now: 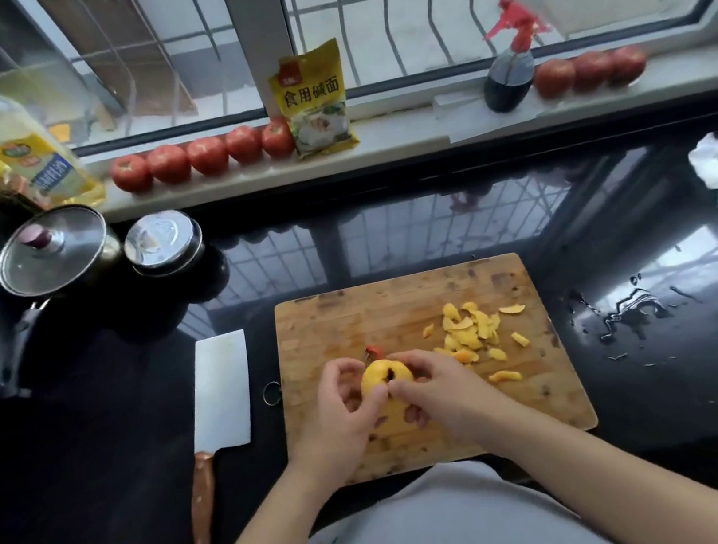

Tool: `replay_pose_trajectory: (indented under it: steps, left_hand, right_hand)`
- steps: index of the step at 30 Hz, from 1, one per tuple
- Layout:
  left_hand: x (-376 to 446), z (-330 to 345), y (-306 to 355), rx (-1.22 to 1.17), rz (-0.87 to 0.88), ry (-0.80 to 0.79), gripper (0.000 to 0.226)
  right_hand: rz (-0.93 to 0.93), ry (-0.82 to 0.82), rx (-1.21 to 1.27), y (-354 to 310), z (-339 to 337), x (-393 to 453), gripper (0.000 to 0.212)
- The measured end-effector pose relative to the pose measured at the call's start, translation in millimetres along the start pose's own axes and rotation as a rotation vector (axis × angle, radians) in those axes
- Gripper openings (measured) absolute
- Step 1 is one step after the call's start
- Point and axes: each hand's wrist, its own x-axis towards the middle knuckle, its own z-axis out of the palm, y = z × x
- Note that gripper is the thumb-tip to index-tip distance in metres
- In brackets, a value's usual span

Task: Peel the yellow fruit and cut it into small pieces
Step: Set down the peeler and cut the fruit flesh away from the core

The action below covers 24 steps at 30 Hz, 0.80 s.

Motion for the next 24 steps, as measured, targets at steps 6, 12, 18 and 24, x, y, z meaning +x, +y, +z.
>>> replay_pose_trajectory:
  steps: [6, 12, 18, 24]
  left_hand:
    - [1, 2, 8, 0.483, 0.179, -0.29, 0.052]
    - [4, 2, 0, 0.486, 0.242, -0.19, 0.048]
    - [3, 3, -5, 0.41, 0.254, -0.286, 0.045]
    - [1, 12, -14, 0.432, 0.343, -0.249, 0.046]
  right_hand:
    - [0.005, 0.02, -0.059, 0, 1, -12, 0.018]
    - [0.078, -0.019, -0.045, -5, -7, -12, 0.012]
    - [0.095, -0.012, -0.164, -7, -7, -10, 0.013]
    - [0.15, -0.021, -0.192, -6, -8, -7, 0.022]
